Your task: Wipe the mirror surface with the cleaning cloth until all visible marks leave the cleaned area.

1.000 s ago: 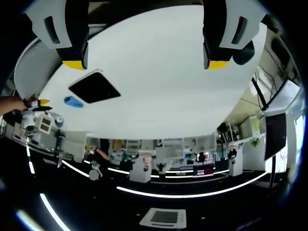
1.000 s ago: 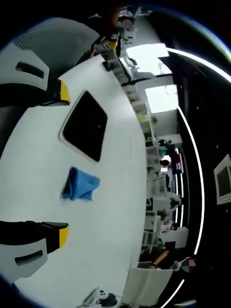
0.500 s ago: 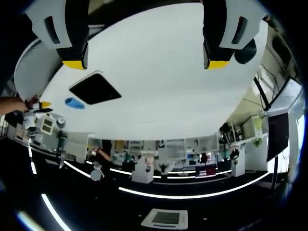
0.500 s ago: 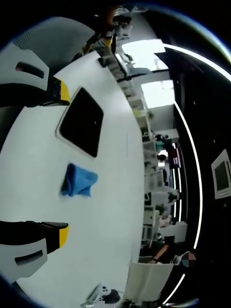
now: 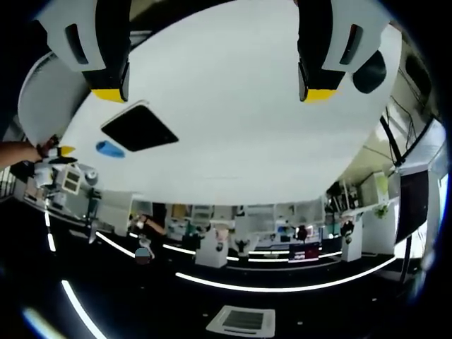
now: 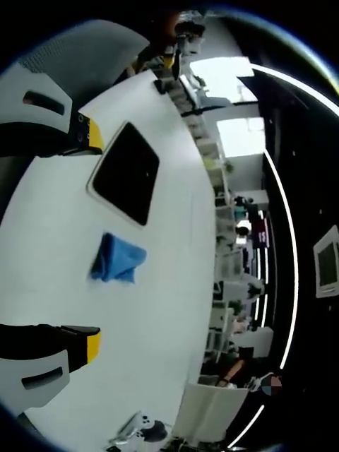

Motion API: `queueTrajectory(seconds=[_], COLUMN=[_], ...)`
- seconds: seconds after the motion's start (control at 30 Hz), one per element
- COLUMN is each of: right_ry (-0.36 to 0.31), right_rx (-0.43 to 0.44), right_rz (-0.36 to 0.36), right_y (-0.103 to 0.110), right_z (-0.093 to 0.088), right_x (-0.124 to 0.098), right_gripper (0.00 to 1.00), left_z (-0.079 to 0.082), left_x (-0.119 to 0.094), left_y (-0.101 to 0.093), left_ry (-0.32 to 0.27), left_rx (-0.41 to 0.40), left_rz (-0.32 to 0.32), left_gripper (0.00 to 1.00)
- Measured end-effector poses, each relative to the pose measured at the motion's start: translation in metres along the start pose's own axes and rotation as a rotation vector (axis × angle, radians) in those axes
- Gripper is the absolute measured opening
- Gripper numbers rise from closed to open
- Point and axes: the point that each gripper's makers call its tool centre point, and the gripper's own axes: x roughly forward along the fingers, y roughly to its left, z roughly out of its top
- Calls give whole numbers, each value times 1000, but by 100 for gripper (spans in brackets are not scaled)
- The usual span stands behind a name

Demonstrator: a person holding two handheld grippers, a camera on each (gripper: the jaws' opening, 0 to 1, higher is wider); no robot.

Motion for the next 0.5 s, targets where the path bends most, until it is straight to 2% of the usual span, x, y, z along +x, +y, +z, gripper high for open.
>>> queueTrajectory(seconds=[0.1,0.23,0.33,0.5], right_ry=[13,-16,10,56], right_rx=[-14,-63,-79,-68], right_rz=[-19,-14,-9,-50], right_y=[-4,-4,-1,-10], right_z=[-2,4,1,-8], right_x=[-1,0,3,-2], right_gripper=[100,100,100,100], left_z=[2,5,13,23], left_x=[2,2,-3,-13], left_y=[1,4,9,29], left_ry=[-2,6,9,-12], left_rx=[-4,-8,12,7], left_rz=[-5,-16,-26,-14], left_gripper=[100,100,100,100])
